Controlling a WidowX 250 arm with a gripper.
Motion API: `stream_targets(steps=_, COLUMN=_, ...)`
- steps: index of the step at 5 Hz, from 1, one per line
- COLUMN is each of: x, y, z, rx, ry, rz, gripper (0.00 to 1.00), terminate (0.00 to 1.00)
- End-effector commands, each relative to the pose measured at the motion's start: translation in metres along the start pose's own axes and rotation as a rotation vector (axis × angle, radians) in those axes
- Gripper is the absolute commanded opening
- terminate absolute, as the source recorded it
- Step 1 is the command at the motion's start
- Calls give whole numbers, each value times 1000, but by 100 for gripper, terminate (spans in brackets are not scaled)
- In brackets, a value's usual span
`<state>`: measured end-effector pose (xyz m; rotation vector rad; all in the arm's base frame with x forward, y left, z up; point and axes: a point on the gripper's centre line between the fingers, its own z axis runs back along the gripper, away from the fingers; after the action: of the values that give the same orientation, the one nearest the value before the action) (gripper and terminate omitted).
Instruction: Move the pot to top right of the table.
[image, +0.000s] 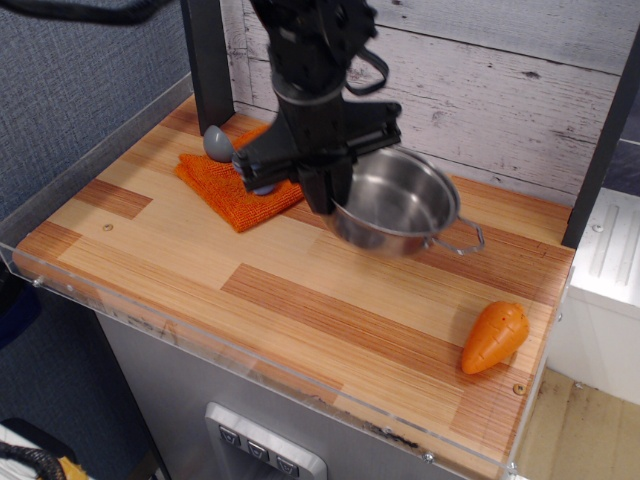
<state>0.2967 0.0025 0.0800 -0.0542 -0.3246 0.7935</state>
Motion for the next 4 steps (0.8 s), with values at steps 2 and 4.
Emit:
stream_targets(steps=2, x=-6, y=-31, z=-28, rx=-21, ry=21, rz=-73, gripper=0, terminate=0)
stream_targets(steps=4, x=-3, y=-26, z=-37, rx=9, ry=36, rz=-52, gripper=100, terminate=0)
